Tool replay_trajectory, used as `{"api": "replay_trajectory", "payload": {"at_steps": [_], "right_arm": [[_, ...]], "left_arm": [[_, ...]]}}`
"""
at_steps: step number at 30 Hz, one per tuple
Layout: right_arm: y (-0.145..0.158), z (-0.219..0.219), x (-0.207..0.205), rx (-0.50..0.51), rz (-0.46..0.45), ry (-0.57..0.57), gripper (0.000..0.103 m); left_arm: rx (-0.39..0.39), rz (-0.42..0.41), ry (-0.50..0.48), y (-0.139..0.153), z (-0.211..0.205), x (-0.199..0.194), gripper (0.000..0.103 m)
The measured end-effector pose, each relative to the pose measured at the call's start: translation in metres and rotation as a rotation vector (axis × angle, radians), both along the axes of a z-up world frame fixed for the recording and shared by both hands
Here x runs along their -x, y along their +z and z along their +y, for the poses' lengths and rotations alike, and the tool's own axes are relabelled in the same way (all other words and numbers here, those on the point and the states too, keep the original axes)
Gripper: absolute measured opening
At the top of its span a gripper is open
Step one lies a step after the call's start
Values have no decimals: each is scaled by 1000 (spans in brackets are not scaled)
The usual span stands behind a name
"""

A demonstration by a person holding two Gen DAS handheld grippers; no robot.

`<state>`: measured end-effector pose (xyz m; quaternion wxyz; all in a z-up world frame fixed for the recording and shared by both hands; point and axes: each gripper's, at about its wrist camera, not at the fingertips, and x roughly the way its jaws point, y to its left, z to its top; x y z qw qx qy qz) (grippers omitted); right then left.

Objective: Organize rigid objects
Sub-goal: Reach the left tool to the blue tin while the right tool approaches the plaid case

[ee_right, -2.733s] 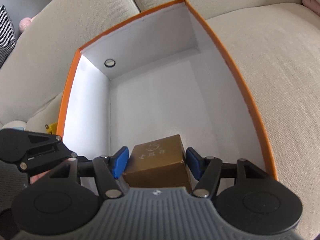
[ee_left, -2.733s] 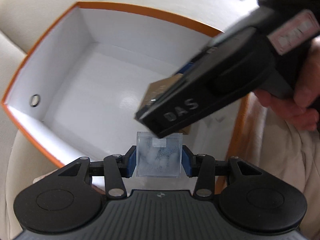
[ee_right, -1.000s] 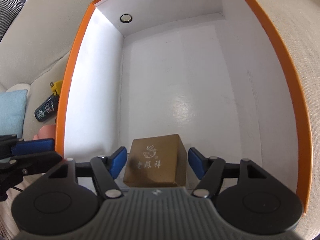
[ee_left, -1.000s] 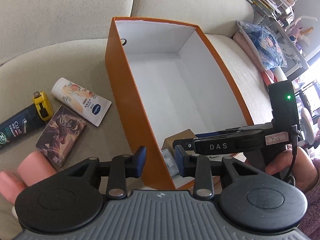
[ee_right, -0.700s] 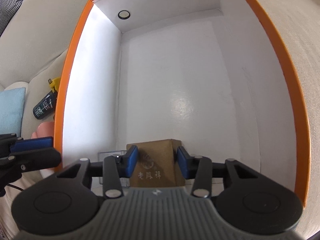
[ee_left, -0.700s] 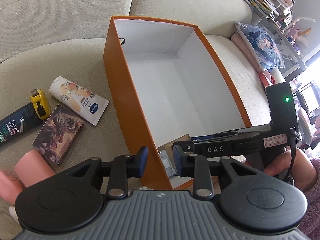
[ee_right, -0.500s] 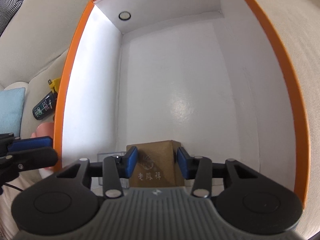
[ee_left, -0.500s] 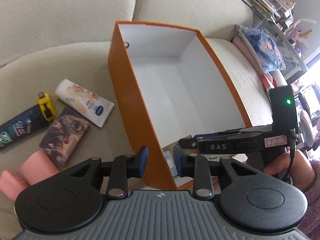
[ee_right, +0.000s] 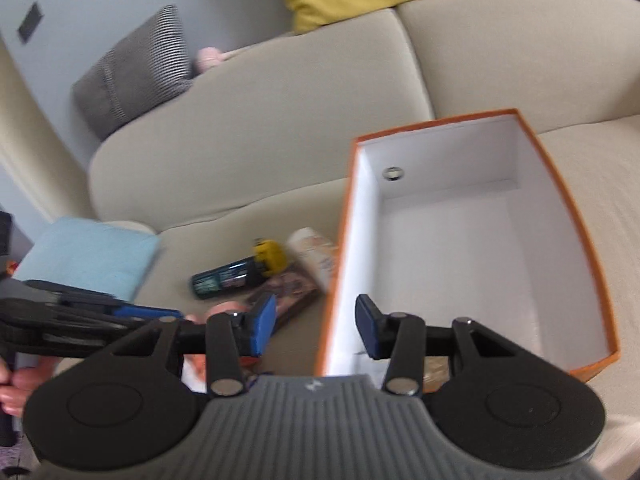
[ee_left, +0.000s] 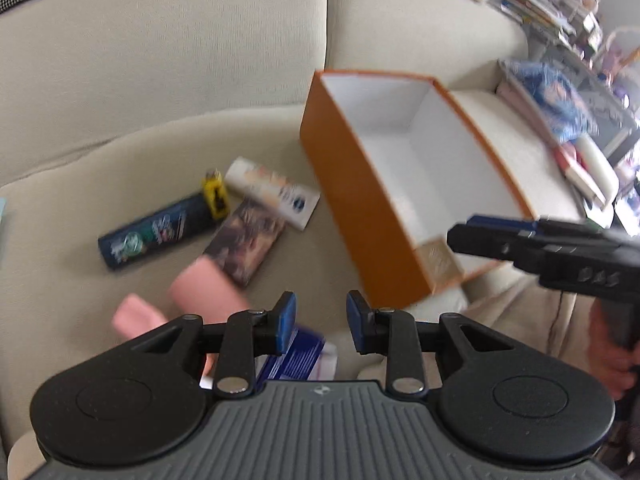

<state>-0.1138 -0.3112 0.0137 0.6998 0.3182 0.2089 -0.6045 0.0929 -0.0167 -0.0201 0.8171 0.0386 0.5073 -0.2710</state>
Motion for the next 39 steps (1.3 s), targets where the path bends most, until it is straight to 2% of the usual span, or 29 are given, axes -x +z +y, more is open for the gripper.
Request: {"api": "replay_trajectory", "payload": {"at_steps": [3,5,12,15,18,23,29,33,34,39], "right_arm": [[-3,15,-22,-19,-6,31,46],[-13,20,-37,-38,22,52,41],[-83,3,-64,-203,144,69,40],[-109,-9,-61,-252,168,64,39],[-121,-17,-57,-282,183,47,39],[-137,-23,-53,-320,210,40,39],[-144,-30,-51,-332,232,10,39],[-147,-32,-49,-338,226,-7,39],[-147,-32,-49,-337,226,-9,39],[-149,-33,-50,-330,225,-12,39]], "left_arm": [[-37,-2,-45,-13,4,13,35],[-65,5,-79,-25,6,17,35],[-134,48,-201,-69,3,10,41],[-158,84,-205,-88,1,-2,42],[-186,122,-187,-105,-1,-11,44],[-171,150,-188,-117,-2,-18,47],[-111,200,-162,-123,3,-24,58],[-99,207,-158,-122,3,-23,52],[-92,209,-162,-122,3,-23,46],[-90,187,-156,-117,3,-16,32]]}}
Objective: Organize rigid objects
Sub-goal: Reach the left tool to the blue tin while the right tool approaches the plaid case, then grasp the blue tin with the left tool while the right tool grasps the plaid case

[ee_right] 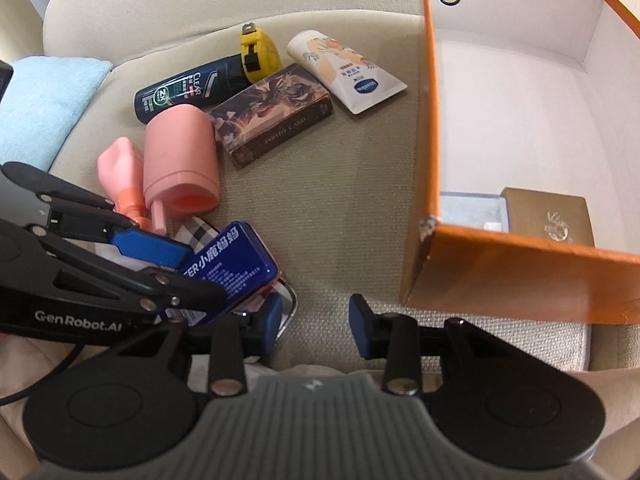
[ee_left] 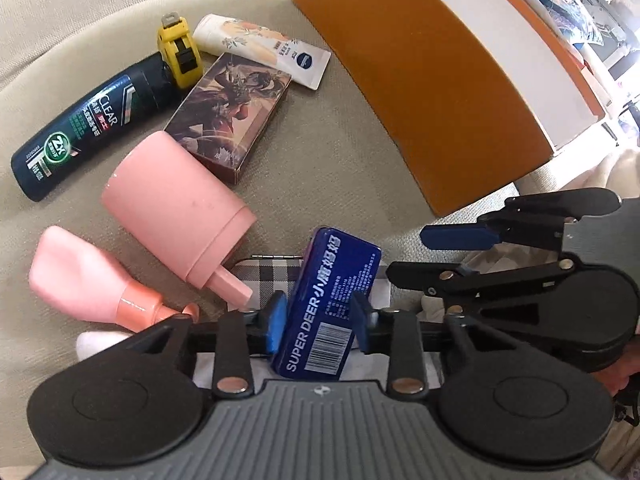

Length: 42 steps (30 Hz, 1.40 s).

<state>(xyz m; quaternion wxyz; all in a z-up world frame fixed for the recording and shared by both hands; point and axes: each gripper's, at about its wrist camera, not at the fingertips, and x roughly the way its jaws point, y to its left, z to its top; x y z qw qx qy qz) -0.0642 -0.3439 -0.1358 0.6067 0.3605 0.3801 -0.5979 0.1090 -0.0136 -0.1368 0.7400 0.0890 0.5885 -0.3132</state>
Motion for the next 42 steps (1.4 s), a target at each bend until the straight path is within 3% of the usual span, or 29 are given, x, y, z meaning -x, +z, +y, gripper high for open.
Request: {"api": "replay_trajectory", "payload": {"at_steps": [1,4,7,8,12,17,19,23,26,28,31,34,36,38,39,42], "right_arm": [[0,0,0,0,0,2,39],[0,0,-1,-4,-3,7,39],[0,1,-3,-5,0,11,39],[0,2,-3,12,-8,-74,39],[0,4,-2,13,-19,-89,32],[-1,5,-4,-11,-42,-83,32],[-1,8,-5,-17,-39,-78,32],[-3,7,-5,-24,-24,-97,26],[-6,6,-3,-27,-24,-110,16],[-6,5,-1,-29,-33,-121,15],[-7,5,-4,-29,-24,-102,16],[-4,5,-6,-16,-54,-87,16],[-1,4,-9,-8,-58,-76,19],[3,0,-16,-7,-42,-46,35],[6,-2,-20,-1,-31,-23,39],[10,-11,-32,10,-14,60,44]], "left_arm": [[1,-4,8,0,0,0,24],[7,-12,19,5,1,7,15],[10,-18,6,7,-1,15,10],[22,-11,0,7,-1,18,9],[32,-3,3,7,-2,22,9],[22,42,93,-4,0,15,35],[10,66,141,-9,4,11,57],[63,159,199,-21,11,1,58],[115,229,224,-30,12,-3,54],[148,245,238,-32,14,-4,45],[163,206,232,-24,15,0,30],[166,157,231,-12,19,6,21],[154,137,259,-6,22,9,20],[137,107,292,3,29,12,17],[134,96,310,7,32,15,16],[113,57,359,24,47,16,15]]}}
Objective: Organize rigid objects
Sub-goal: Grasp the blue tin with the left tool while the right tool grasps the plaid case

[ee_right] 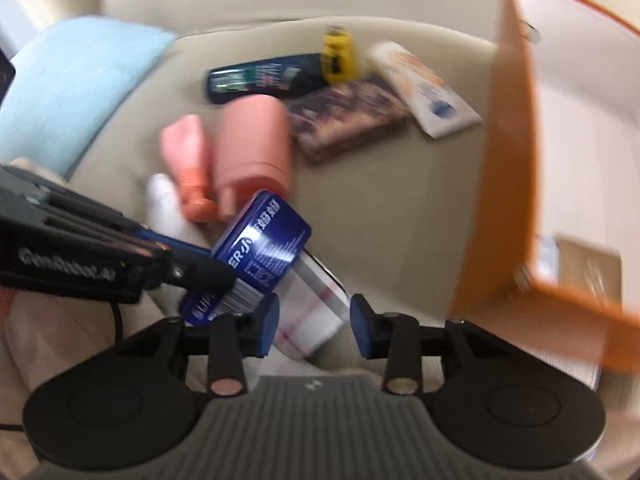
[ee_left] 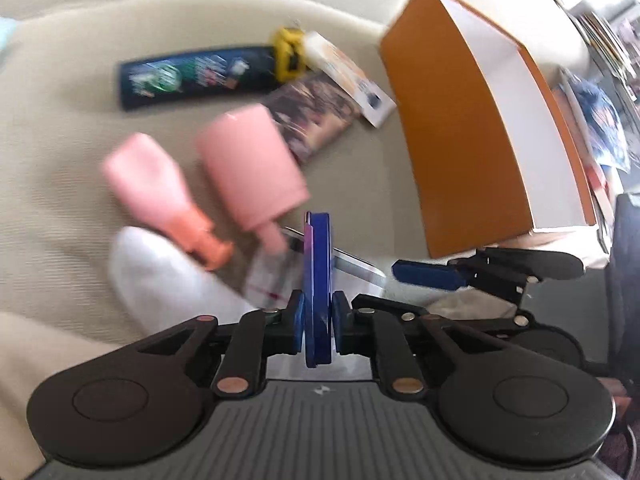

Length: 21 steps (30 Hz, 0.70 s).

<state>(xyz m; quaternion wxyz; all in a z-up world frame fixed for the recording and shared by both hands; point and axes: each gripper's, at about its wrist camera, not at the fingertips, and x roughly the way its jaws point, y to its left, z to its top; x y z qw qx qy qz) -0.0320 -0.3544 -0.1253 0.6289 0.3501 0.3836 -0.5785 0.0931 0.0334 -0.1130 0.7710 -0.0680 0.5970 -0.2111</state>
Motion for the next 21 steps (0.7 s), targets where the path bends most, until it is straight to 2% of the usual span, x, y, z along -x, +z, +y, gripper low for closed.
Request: {"api": "replay_trajectory", "payload": {"at_steps": [2,3,5,9,10,14,15,17,21], "right_arm": [[-2,-10,-8,-8,20,50,63],[-4,-15,-11,-15,31,72,65],[-9,-28,-17,-40,55,123,65],[-25,-50,-20,-100,93,153,65],[-29,-54,-19,-117,88,153,68],[-31,-62,-16,-132,55,133,68],[-32,-62,-17,-133,55,135,67],[-32,-60,-21,-135,56,146,57],[-29,-60,-23,-137,63,149,53]], "left_arm": [[-25,-24,16,10,11,-4,14],[-31,-27,24,12,14,-6,14],[-47,-36,21,16,18,-10,14],[-93,-32,-9,12,14,-17,14],[-97,-23,-14,9,13,-19,14],[-95,16,-9,-2,12,-27,15],[-97,28,-3,-6,11,-30,17],[-106,42,0,-11,8,-33,18],[-123,35,-10,-12,7,-32,18]]}}
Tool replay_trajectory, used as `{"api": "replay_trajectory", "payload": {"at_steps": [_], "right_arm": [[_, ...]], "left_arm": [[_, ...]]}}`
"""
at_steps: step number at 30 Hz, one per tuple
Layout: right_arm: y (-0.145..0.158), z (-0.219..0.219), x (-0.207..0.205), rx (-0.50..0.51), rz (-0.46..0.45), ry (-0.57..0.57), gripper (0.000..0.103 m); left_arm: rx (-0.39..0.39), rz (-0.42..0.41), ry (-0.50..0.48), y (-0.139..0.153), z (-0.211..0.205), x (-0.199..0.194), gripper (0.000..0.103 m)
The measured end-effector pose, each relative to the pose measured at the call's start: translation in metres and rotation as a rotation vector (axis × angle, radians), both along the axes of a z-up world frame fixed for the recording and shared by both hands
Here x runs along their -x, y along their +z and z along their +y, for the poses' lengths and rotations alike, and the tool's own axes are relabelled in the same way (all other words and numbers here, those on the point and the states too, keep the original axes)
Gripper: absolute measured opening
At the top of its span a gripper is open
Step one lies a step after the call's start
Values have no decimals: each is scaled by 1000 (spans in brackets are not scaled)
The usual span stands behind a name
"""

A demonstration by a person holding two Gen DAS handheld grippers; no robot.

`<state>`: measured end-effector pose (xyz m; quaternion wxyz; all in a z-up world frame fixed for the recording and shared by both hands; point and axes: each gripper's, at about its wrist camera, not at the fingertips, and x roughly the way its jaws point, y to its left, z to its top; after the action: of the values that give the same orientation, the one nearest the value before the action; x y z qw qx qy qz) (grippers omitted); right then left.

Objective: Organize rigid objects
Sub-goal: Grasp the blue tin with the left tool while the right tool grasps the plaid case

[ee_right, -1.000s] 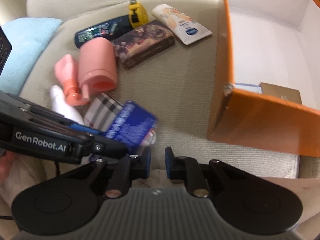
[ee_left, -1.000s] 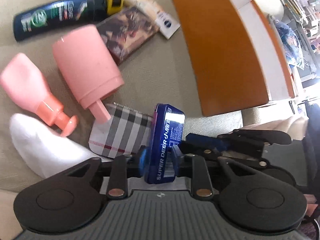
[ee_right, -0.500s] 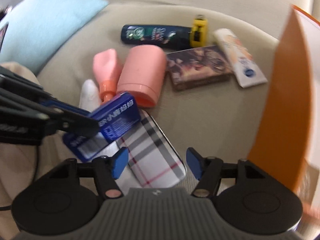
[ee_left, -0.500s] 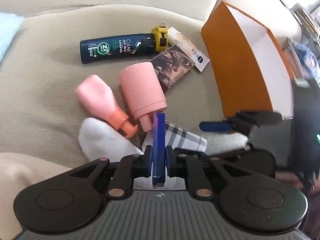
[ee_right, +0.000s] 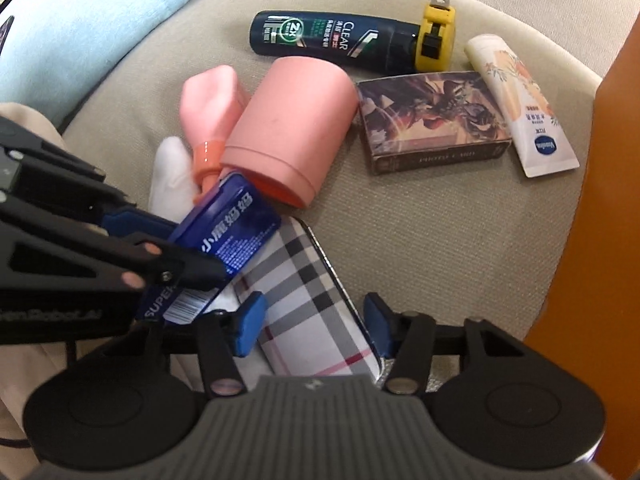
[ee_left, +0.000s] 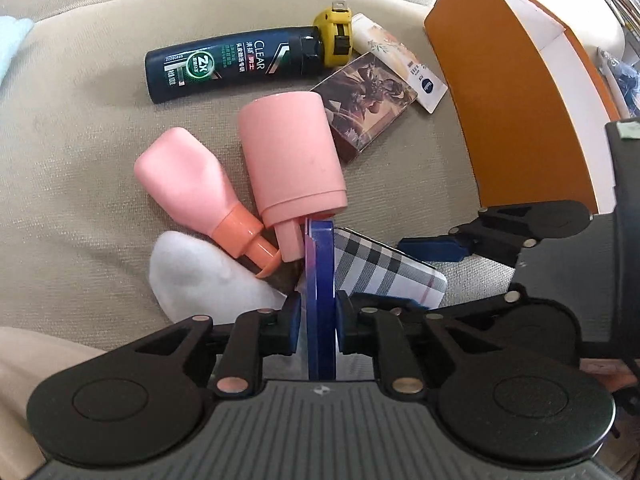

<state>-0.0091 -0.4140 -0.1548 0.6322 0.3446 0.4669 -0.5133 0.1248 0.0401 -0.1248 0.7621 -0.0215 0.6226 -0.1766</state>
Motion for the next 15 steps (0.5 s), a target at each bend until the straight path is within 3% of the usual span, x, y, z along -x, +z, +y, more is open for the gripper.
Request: {"api": "replay_trajectory", "payload": {"at_steps": [4,8,10,15], "right_arm": [[13,-1,-2,-2,14,10,36],[33,3,-4,-45,-30,50,22],[38,2,-8,-81,-56,67,20],[24,-5,-19,-132,-24,96,26]], "left_arm": [[4,-5,2,0,2,0,18],[-4,-6,-2,0,2,0,17],[-7,-2,-4,0,1,0,17],[-3,8,0,-2,3,-1,16]]}}
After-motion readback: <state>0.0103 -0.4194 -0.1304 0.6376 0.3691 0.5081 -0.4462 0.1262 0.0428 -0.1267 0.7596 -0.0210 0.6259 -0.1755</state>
